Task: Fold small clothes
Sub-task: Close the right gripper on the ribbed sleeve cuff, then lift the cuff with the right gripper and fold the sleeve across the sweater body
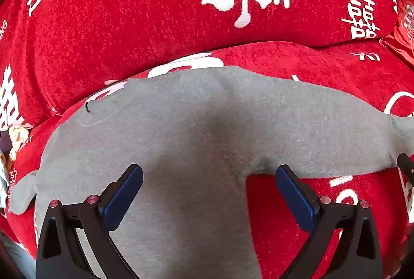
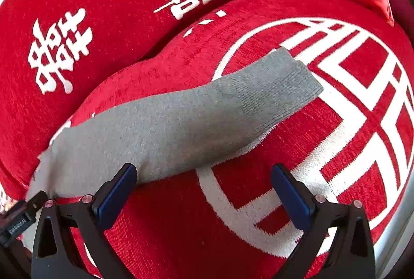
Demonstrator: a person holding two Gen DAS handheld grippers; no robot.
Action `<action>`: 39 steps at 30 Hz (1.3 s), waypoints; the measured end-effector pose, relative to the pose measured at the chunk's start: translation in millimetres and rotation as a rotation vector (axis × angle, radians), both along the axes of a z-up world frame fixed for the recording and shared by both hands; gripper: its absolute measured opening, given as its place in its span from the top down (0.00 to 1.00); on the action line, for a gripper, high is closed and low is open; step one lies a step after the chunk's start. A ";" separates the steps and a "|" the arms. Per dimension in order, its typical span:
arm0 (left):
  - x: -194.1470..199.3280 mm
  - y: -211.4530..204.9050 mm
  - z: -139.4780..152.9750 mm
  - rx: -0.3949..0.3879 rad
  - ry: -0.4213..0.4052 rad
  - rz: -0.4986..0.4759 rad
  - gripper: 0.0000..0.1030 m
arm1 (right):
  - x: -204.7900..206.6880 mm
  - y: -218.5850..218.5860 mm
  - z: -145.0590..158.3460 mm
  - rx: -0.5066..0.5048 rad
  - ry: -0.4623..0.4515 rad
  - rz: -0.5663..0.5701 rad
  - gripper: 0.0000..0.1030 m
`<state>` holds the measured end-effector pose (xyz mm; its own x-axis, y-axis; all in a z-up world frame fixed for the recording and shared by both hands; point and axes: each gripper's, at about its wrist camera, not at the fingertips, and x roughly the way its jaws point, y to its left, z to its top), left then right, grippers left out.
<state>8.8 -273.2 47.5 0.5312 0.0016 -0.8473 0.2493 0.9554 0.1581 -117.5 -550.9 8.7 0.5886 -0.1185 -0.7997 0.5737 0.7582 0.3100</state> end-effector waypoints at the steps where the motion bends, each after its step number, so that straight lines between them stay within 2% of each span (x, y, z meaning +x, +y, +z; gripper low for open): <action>1: 0.4 -2.8 0.2 0.000 0.000 -0.003 0.00 | 0.0 -1.9 -0.3 0.009 -0.005 -0.002 0.00; 10: 3.3 -22.3 2.1 0.005 -0.004 -0.032 0.00 | 6.7 -23.8 -8.9 0.126 -0.058 -0.040 0.02; 24: 21.7 -24.8 -5.5 0.012 0.011 -0.009 0.00 | 44.6 -43.7 -7.8 0.087 -0.069 -0.007 0.12; 27: 25.3 -25.8 -7.7 0.010 0.015 -0.009 0.00 | 48.3 -49.5 -7.7 0.073 -0.065 -0.008 0.18; 30: 28.2 -28.0 -12.0 0.011 0.018 -0.013 0.00 | 48.7 -53.4 -7.8 0.060 -0.046 -0.010 0.31; 31: 29.6 -28.5 -14.4 0.013 0.021 -0.016 0.00 | 48.5 -54.4 -8.3 0.046 -0.034 -0.011 0.42; 32: 31.1 -28.9 -17.2 0.013 0.026 -0.017 0.00 | 48.7 -55.5 -9.3 0.042 -0.023 -0.012 0.61; 33: 32.5 -29.0 -20.0 0.012 0.034 -0.017 0.00 | 48.7 -58.3 -12.2 0.048 -0.006 -0.013 0.70; 34: 35.0 -28.5 -24.0 0.011 0.046 -0.013 0.00 | 47.8 -61.7 -15.1 0.056 0.006 -0.021 0.87; 36: 38.2 -26.3 -30.6 0.000 0.064 -0.001 0.00 | 43.3 -65.6 -15.1 0.074 -0.015 -0.024 0.92; 39: 40.2 -23.7 -32.9 -0.023 0.067 0.004 0.00 | 39.7 -57.5 -0.6 -0.002 -0.039 -0.011 0.94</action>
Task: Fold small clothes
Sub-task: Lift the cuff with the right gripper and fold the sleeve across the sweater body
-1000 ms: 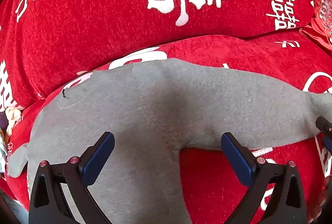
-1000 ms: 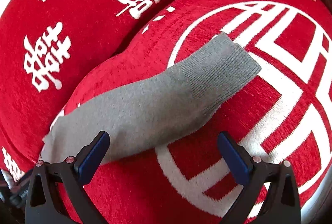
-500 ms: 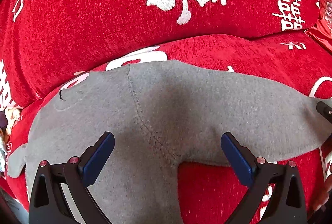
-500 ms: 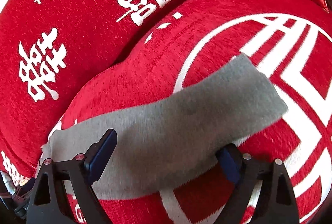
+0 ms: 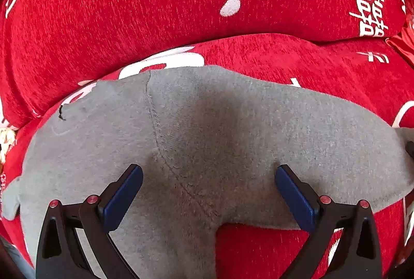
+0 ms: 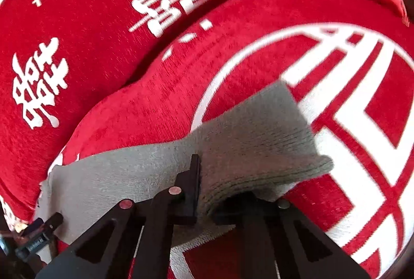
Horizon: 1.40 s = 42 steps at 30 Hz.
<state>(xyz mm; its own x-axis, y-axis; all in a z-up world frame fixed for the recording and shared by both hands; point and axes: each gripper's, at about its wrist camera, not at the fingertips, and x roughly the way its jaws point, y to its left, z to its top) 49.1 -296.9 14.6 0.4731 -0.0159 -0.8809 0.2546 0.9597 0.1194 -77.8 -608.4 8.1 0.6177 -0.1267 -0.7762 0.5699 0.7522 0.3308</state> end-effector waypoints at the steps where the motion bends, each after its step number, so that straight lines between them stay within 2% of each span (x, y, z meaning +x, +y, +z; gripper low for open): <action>1: 0.4 0.3 -0.4 -0.002 0.001 -0.003 0.00 | -1.2 3.7 6.7 -0.028 -0.010 0.002 0.94; 4: -0.1 1.4 0.2 0.001 -0.001 -0.008 0.00 | -5.3 16.5 31.6 -0.102 -0.050 0.005 0.94; 9: 0.1 9.9 1.9 0.013 -0.004 -0.003 0.00 | -5.1 30.4 71.9 -0.156 -0.098 0.015 0.94; 11: 3.5 13.2 -3.9 0.009 0.033 -0.024 0.00 | -3.1 36.2 86.7 -0.173 -0.114 0.028 0.94; 14: 8.6 26.0 4.7 -0.032 0.076 -0.010 0.00 | -0.1 47.2 102.8 -0.197 -0.127 0.049 0.94; 16: 8.9 42.4 16.6 -0.086 0.056 0.013 0.00 | 2.0 56.5 113.9 -0.212 -0.139 0.066 0.94; 18: 9.1 58.9 22.4 -0.101 0.042 0.041 0.00 | 2.2 67.5 125.3 -0.226 -0.155 0.079 0.94; 24: 10.9 119.6 15.0 -0.144 0.086 0.142 0.00 | 16.7 120.4 161.0 -0.290 -0.187 0.162 0.94; 28: 3.3 155.8 9.8 -0.174 0.099 0.188 0.00 | 27.9 159.1 175.6 -0.328 -0.199 0.207 0.94; 35: -11.8 204.8 12.5 -0.156 0.071 0.195 0.00 | 44.0 224.3 195.8 -0.368 -0.201 0.265 0.94; 42: -20.7 255.9 8.8 -0.175 0.068 0.239 0.00 | 62.4 304.4 200.2 -0.420 -0.189 0.359 0.94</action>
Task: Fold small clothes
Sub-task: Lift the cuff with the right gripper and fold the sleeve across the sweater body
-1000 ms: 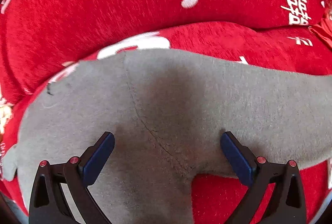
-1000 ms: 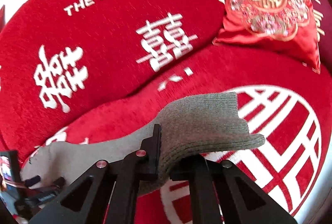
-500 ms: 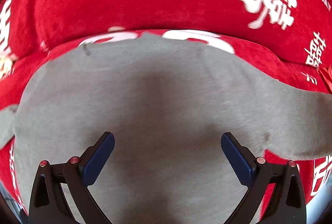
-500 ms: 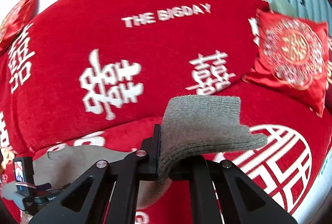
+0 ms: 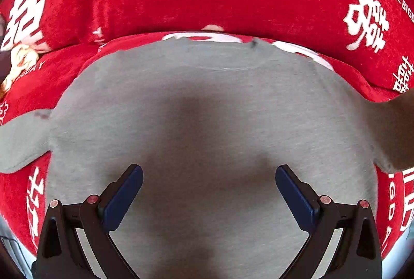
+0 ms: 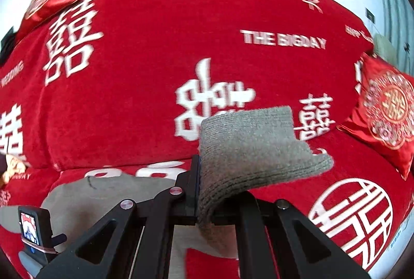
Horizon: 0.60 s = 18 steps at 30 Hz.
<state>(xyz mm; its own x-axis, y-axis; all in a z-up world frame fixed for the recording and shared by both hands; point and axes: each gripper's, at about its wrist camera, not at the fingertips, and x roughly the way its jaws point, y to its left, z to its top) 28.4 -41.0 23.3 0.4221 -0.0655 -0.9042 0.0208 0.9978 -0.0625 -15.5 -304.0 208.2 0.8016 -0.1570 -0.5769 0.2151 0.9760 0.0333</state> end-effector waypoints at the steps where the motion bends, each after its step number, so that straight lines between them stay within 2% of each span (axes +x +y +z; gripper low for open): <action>1: -1.8 7.5 -1.1 -0.001 0.001 0.005 0.00 | 3.8 10.5 -2.1 -0.007 0.007 0.012 0.94; 11: -11.0 80.4 -12.0 -0.034 0.010 0.084 0.00 | 31.2 111.6 -47.6 -0.070 0.099 0.110 0.94; 15: -12.3 92.6 -12.7 -0.015 0.011 0.099 0.00 | 40.7 144.7 -63.6 -0.056 0.135 0.172 0.94; 18: -15.9 100.8 -8.7 -0.039 -0.001 0.123 0.00 | 42.0 171.6 -70.2 -0.089 0.149 0.223 0.94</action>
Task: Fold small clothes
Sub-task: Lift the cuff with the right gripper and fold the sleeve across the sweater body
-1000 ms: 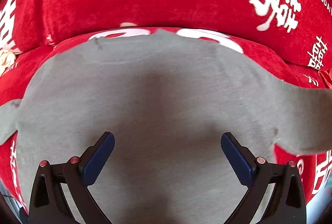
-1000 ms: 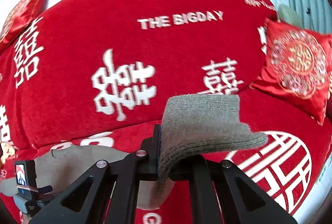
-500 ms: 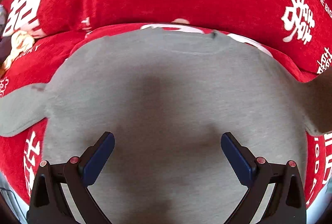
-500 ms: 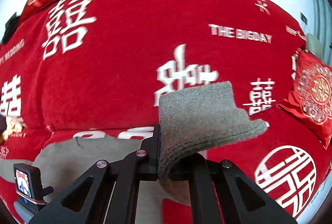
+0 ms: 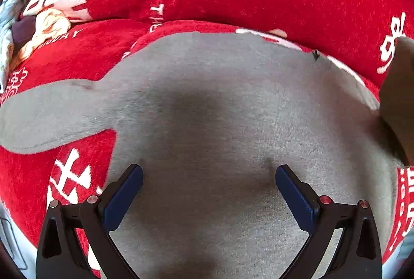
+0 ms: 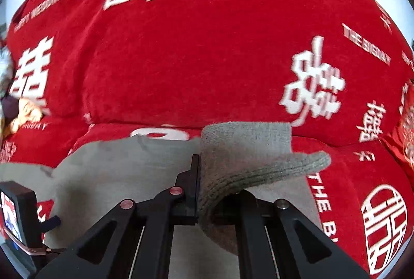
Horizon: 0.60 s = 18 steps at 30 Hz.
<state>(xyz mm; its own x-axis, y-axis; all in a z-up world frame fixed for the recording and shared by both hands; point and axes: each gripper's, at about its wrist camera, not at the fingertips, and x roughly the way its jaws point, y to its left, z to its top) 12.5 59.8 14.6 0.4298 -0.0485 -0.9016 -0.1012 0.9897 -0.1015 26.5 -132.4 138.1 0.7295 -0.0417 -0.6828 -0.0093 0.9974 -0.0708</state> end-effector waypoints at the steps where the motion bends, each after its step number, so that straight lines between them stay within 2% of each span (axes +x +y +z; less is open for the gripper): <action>1: -2.7 3.3 2.1 -0.013 -0.008 0.010 0.00 | -0.3 7.4 -1.2 -0.008 0.004 0.015 0.94; 4: -8.5 9.4 6.7 -0.038 -0.023 0.019 0.00 | -1.8 28.4 -5.1 -0.034 0.014 0.052 0.94; 9: -14.0 25.2 15.1 -0.009 -0.045 0.039 0.00 | -1.6 60.9 -11.6 -0.047 0.025 0.103 0.94; 18: -33.6 100.3 27.1 -0.039 -0.084 0.210 0.00 | 2.5 119.0 -47.3 -0.067 0.096 0.187 0.94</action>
